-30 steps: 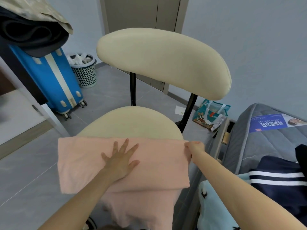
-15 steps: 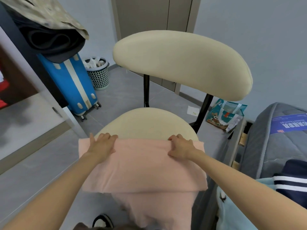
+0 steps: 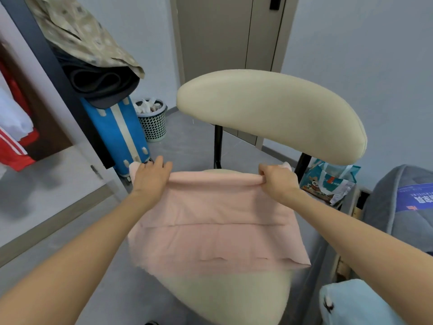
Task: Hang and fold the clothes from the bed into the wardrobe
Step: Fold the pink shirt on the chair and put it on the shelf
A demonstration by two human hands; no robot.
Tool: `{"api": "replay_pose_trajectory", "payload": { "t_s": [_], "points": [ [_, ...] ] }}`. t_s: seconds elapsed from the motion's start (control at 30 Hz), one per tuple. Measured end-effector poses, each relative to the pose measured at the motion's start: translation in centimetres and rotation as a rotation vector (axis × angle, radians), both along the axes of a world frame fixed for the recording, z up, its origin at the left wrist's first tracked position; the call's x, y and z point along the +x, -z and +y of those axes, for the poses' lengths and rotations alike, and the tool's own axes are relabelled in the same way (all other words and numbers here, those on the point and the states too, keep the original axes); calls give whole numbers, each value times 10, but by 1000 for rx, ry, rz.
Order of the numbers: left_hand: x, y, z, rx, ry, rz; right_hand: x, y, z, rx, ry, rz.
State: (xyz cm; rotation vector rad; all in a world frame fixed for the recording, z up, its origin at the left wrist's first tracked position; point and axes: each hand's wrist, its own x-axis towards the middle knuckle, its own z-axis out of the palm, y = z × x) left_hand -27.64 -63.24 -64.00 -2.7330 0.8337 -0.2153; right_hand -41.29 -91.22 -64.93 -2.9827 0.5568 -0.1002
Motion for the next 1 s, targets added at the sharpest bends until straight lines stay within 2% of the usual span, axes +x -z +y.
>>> {"api": "replay_pose_trajectory", "payload": {
  "t_s": [0.17,0.33,0.4,0.53,0.7,0.77,0.87,0.93,1.0],
  "points": [
    [-13,1,-2,36,47,-75,-17,-6,-1,-138,30,20],
    [-48,28,22,84,99,15,-58,10,14,-443,17,290],
    [-65,38,32,131,40,84,-79,20,24,-426,4,379],
    [-93,56,52,203,-99,231,-113,41,44,-332,-174,498],
    [-118,69,66,198,-216,367,-130,45,57,-120,-144,775],
    [-116,64,58,152,-232,391,-125,39,63,-78,-117,730],
    [-109,62,33,-9,-129,496,-109,39,74,-49,-108,434],
    [-110,67,14,-114,-49,563,-97,47,83,68,-133,289],
    [-115,76,-4,-151,-21,579,-85,61,91,177,-161,279]
  ]
}}
